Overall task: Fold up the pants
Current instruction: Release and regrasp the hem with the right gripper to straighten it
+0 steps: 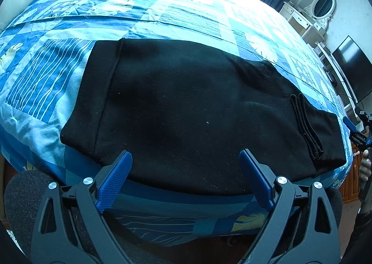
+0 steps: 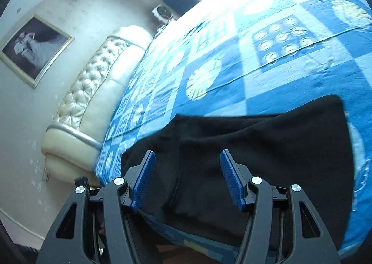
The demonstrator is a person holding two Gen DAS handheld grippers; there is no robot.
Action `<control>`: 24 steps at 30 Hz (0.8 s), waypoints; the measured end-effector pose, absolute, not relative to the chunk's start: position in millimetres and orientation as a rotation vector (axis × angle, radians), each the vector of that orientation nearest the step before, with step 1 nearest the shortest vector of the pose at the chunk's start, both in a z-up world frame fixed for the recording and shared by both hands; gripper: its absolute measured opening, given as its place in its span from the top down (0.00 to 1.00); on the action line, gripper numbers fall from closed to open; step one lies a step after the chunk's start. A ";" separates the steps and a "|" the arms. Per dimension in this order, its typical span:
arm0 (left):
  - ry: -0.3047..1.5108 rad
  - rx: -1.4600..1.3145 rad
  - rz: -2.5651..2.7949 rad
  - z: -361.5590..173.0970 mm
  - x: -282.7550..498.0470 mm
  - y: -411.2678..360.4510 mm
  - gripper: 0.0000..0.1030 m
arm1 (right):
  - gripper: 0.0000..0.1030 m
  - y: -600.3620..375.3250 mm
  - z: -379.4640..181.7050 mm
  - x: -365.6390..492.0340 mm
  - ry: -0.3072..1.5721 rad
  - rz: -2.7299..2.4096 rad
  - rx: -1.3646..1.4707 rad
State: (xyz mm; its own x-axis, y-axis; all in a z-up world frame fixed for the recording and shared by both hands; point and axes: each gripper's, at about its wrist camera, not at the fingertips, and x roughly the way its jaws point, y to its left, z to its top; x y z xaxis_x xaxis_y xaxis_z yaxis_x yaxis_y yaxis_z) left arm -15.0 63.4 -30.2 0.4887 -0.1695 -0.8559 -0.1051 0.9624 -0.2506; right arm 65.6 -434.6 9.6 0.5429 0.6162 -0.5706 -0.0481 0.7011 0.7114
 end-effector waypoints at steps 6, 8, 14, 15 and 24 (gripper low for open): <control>1.066 -0.271 -0.038 -31.4 -15.1 58.3 0.10 | 0.42 -525.1 -55.7 80.4 1.033 0.233 0.848; 1.067 -0.267 -0.035 -31.6 -15.1 57.2 0.10 | 0.42 -530.1 -78.1 85.0 1.051 0.285 0.941; 1.070 -0.270 -0.029 -32.6 -14.9 57.0 0.10 | 0.72 -529.5 -94.5 97.4 1.073 0.319 0.948; 1.071 -0.268 -0.028 -33.0 -14.8 56.7 0.10 | 0.74 -531.2 -97.3 97.0 1.070 0.325 0.962; 1.072 -0.263 -0.032 -34.4 -14.0 55.9 0.10 | 0.77 -537.9 -106.5 92.4 1.042 0.358 1.018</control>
